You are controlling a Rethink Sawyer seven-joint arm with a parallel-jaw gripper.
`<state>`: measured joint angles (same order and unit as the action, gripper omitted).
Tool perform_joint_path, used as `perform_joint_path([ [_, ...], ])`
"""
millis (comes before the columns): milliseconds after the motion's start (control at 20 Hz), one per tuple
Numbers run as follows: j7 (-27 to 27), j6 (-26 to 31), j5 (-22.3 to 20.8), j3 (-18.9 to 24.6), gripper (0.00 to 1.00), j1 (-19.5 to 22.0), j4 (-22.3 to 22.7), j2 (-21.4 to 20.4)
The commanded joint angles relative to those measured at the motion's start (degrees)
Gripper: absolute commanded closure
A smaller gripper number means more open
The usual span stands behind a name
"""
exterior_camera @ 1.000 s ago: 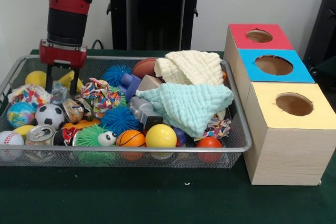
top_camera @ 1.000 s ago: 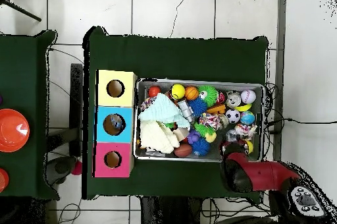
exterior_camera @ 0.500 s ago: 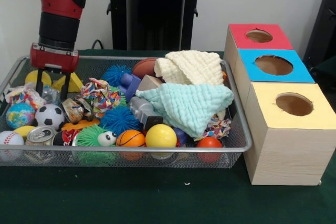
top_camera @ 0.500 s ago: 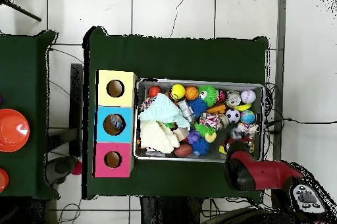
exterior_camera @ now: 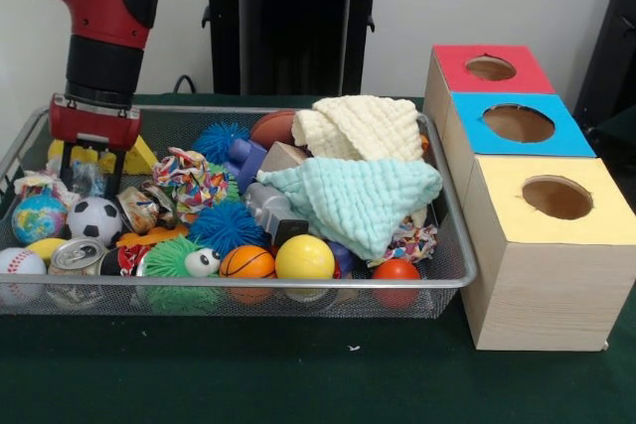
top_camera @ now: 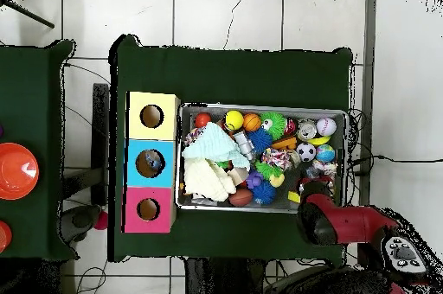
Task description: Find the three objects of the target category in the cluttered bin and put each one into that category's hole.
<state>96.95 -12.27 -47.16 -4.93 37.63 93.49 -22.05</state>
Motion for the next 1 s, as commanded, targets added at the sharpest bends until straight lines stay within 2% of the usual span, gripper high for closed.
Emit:
perform_joint_path([
  [50,4.07,5.59,-1.79,6.24,0.00,2.74,-2.69,8.02],
  [450,3.85,8.74,-0.79,9.68,0.00,5.96,-1.46,7.47],
  [600,1.44,11.28,-1.74,11.07,0.00,6.45,-1.06,6.61],
  [1000,-0.84,16.25,-0.75,14.79,0.00,9.00,1.17,4.29],
])
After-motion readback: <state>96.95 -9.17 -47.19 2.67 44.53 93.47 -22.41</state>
